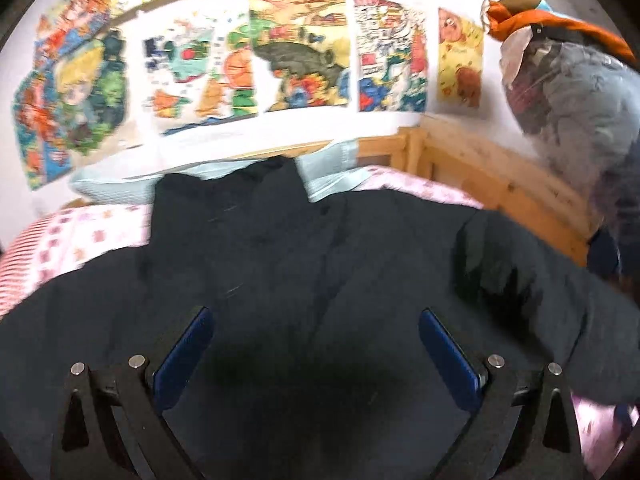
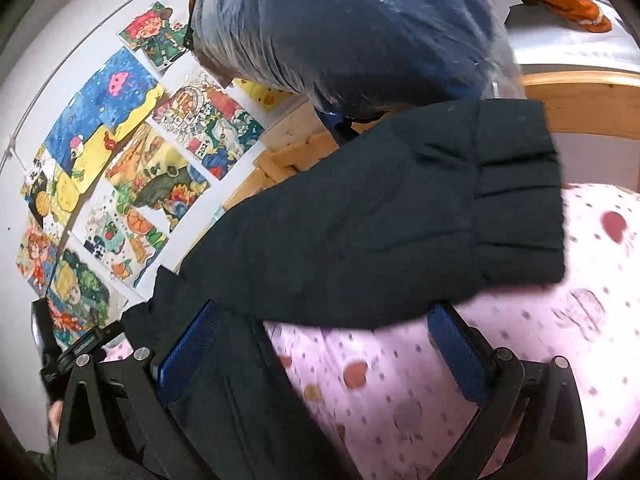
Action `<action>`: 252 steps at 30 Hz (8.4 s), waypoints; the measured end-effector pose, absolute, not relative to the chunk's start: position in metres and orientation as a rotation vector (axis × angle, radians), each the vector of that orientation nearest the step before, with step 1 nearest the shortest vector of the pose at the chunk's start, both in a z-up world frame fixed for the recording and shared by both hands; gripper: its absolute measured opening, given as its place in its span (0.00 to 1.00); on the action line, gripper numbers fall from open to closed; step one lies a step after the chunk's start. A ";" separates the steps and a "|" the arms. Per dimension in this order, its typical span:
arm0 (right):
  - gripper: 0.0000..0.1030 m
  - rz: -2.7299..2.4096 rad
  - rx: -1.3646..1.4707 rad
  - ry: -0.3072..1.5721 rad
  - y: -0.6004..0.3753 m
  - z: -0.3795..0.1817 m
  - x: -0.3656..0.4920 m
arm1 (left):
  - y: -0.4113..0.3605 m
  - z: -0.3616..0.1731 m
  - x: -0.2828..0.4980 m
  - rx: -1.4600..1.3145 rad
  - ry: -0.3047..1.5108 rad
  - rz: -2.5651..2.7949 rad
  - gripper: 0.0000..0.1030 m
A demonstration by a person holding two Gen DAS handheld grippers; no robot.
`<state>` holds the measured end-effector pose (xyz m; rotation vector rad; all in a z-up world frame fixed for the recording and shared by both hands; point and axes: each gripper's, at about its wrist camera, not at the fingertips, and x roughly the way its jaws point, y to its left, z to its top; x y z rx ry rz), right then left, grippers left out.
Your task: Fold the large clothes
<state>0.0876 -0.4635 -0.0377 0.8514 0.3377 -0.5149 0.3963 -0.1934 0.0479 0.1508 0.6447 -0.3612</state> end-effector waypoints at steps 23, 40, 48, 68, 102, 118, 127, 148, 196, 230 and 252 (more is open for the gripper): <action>0.10 -0.688 0.958 0.201 -0.476 -0.049 0.118 | -0.302 -0.057 0.481 0.135 0.822 -0.561 1.00; 0.09 0.083 0.125 0.365 -0.317 0.115 0.319 | -0.088 0.021 0.442 -0.110 0.619 -0.388 1.00; 0.76 0.420 0.217 0.604 -0.240 0.032 0.377 | 0.003 -0.001 0.448 -0.383 0.620 -0.262 1.00; 0.88 0.078 0.200 0.569 -0.322 0.018 0.339 | -0.047 -0.068 0.479 -0.263 0.961 -0.395 0.50; 0.97 0.048 -0.068 0.839 -0.290 -0.060 0.458 | 0.037 -0.032 0.412 -0.162 0.668 -0.009 0.72; 0.97 0.313 -0.194 0.557 -0.219 0.004 0.382 | 0.155 -0.003 0.269 -0.463 0.626 0.196 0.92; 0.84 0.417 -0.631 0.649 -0.077 -0.044 0.378 | 0.205 -0.034 0.226 -0.664 0.627 0.380 0.93; 0.59 0.827 -0.113 0.723 -0.156 -0.039 0.353 | 0.229 -0.002 0.257 -0.534 0.464 0.661 0.21; 0.78 0.281 0.465 0.746 -0.306 -0.058 0.319 | -0.043 -0.006 0.310 -0.113 0.942 -0.807 0.78; 0.28 0.172 0.125 0.703 -0.303 -0.009 0.307 | 0.099 -0.058 0.378 -0.567 0.911 -0.036 0.90; 0.52 0.293 0.153 0.858 -0.321 -0.025 0.345 | -0.033 -0.011 0.395 0.059 0.759 -0.342 0.90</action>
